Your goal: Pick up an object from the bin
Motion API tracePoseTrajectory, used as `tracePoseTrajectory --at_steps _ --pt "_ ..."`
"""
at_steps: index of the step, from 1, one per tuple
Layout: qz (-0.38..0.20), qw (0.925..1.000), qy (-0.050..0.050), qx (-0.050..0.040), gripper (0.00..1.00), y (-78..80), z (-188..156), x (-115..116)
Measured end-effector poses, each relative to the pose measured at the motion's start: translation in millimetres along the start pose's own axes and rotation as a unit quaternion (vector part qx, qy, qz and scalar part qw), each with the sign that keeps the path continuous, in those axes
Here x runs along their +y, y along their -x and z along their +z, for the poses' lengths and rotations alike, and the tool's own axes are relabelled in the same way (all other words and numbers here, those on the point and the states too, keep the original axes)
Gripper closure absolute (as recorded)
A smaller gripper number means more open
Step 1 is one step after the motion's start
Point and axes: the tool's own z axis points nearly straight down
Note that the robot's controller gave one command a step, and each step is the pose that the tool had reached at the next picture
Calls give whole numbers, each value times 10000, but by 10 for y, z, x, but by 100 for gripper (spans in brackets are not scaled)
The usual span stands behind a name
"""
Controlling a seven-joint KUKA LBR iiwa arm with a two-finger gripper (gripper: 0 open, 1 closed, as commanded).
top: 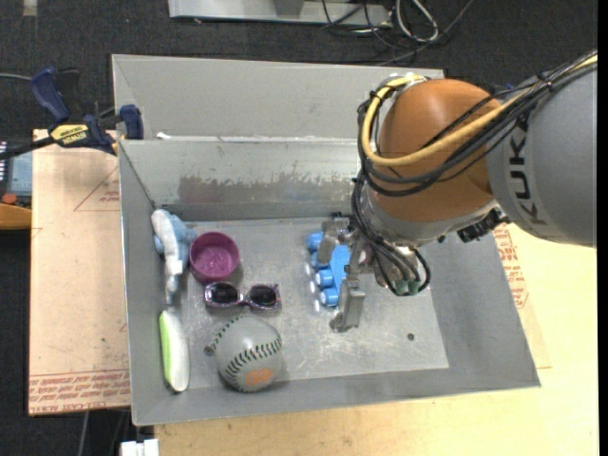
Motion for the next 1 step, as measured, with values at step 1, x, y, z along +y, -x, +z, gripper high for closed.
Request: tracePoseTrajectory --at_steps 1 --pt "0 10000 0 0 0 0 0 0"
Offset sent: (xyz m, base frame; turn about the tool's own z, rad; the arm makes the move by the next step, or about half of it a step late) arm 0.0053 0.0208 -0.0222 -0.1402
